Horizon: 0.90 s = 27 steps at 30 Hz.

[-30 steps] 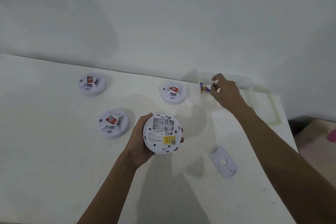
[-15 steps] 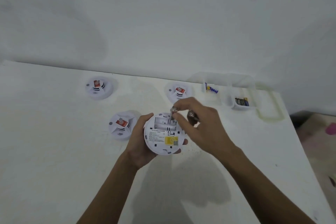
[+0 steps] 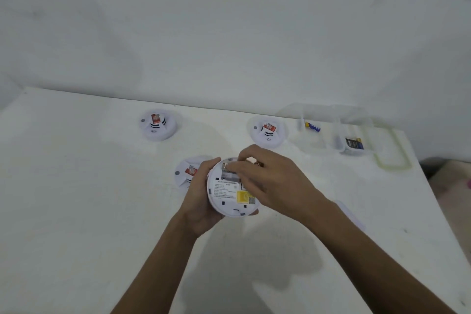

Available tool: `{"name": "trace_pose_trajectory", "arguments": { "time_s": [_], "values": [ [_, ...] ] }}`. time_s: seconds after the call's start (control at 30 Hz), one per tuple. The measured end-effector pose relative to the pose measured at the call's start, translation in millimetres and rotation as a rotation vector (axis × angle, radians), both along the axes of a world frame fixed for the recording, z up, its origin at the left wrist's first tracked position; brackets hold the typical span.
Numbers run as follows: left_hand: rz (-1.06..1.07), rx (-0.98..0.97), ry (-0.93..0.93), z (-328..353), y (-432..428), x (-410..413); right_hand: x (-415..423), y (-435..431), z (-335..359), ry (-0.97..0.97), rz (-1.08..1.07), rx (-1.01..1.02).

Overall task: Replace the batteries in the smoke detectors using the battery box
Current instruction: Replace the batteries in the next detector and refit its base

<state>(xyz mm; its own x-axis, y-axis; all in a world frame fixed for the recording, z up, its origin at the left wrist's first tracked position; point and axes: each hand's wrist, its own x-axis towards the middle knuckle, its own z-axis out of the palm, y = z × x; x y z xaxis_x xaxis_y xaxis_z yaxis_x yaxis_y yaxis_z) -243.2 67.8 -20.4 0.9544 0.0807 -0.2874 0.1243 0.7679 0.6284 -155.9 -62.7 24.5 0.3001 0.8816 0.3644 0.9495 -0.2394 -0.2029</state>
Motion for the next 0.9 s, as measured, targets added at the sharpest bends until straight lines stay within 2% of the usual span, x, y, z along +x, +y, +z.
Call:
{"name": "trace_pose_trajectory", "arguments": {
  "time_s": [0.13,0.27,0.43,0.53,0.7,0.9],
  "values": [
    [-0.007,0.008,0.012,-13.9,21.2,-5.1,-3.6,6.1,0.8,-0.039,0.025,-0.018],
    [0.060,0.170,-0.030,-19.8,31.4,-9.3,-10.7,17.7,5.2,-0.099,0.008,-0.057],
    [0.056,0.252,-0.041,-17.1,35.0,-11.7,-11.0,27.1,4.8,-0.078,-0.008,-0.093],
    [0.126,0.338,-0.037,-23.2,39.3,-11.0,-12.4,31.5,3.5,-0.036,-0.020,-0.084],
    [0.080,0.306,-0.033,-24.6,40.8,-15.0,-15.4,40.1,5.7,-0.003,-0.012,-0.115],
    [0.072,0.310,-0.121,-32.7,45.2,-15.9,-13.1,46.6,7.1,0.004,0.023,-0.159]
  ]
}}
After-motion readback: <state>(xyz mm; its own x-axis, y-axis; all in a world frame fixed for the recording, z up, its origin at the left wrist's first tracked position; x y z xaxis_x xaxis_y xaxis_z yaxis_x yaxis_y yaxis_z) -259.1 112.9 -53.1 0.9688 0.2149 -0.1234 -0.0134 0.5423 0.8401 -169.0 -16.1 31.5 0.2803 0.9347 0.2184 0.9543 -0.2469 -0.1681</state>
